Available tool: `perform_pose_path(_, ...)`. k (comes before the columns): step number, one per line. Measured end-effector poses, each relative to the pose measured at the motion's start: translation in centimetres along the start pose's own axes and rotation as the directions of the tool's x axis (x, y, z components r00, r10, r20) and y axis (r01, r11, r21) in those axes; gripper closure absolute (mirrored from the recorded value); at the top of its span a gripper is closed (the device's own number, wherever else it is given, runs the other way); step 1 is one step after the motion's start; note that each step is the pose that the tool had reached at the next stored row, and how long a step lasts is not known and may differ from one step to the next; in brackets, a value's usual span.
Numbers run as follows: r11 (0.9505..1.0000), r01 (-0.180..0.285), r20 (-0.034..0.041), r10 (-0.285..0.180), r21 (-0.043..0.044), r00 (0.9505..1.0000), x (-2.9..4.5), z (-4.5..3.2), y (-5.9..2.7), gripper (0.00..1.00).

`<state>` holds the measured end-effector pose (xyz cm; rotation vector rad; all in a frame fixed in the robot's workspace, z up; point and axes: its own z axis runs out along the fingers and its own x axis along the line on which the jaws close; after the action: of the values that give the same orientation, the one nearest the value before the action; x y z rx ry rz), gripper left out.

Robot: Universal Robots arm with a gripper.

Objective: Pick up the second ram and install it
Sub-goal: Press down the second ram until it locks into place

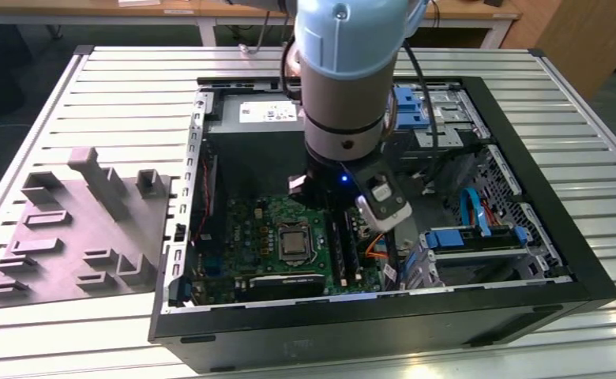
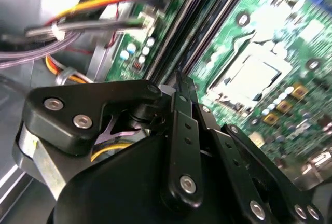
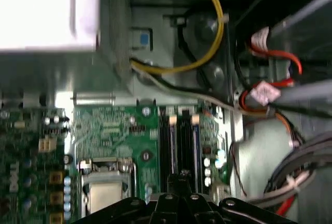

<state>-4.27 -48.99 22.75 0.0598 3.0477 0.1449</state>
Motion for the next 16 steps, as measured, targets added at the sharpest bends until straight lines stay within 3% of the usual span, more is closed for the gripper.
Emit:
perform_pose_path(10, 1.0000, 0.000, 0.0001, 0.000, -0.0002, 1.0000, -0.16, -0.33, -3.73, 0.90)
perform_pose_path(16, 1.0000, 0.000, 0.0001, 0.000, -0.0001, 1.0000, -0.21, -0.41, -4.99, 0.90)
